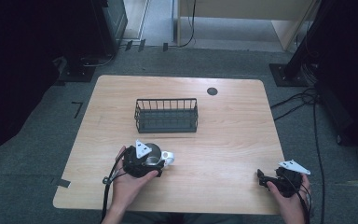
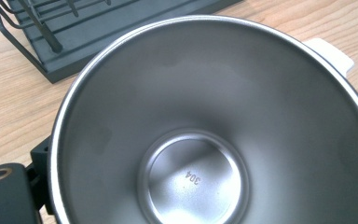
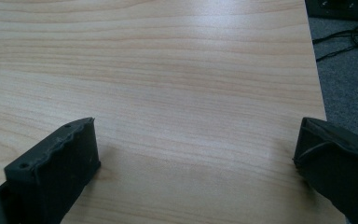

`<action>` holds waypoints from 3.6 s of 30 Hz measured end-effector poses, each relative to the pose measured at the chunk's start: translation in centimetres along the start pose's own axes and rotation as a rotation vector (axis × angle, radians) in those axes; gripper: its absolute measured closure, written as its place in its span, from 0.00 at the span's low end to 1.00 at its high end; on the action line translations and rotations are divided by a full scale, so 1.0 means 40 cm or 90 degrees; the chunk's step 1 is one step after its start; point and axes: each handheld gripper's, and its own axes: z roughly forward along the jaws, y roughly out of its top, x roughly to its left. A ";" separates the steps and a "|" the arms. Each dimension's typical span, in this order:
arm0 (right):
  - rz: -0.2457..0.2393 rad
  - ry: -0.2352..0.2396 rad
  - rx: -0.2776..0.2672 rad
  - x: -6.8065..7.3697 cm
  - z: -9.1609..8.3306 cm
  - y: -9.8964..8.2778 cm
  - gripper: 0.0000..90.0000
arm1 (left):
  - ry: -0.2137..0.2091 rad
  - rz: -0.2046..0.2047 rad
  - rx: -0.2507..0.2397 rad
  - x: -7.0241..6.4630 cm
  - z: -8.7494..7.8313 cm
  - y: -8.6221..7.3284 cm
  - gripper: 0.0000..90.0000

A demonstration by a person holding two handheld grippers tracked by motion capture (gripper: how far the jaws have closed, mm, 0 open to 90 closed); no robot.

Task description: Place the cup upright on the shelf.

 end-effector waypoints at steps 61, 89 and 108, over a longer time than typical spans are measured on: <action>0.000 0.001 -0.001 0.000 0.000 0.000 0.00 | -0.053 0.035 -0.050 0.121 -0.066 0.317 0.08; 0.000 0.001 -0.001 0.000 0.000 0.000 0.00 | -0.023 0.043 -0.061 0.199 0.086 0.437 0.08; 0.000 0.001 -0.001 0.000 0.000 0.000 0.00 | -0.023 0.045 -0.042 0.225 0.162 0.404 0.08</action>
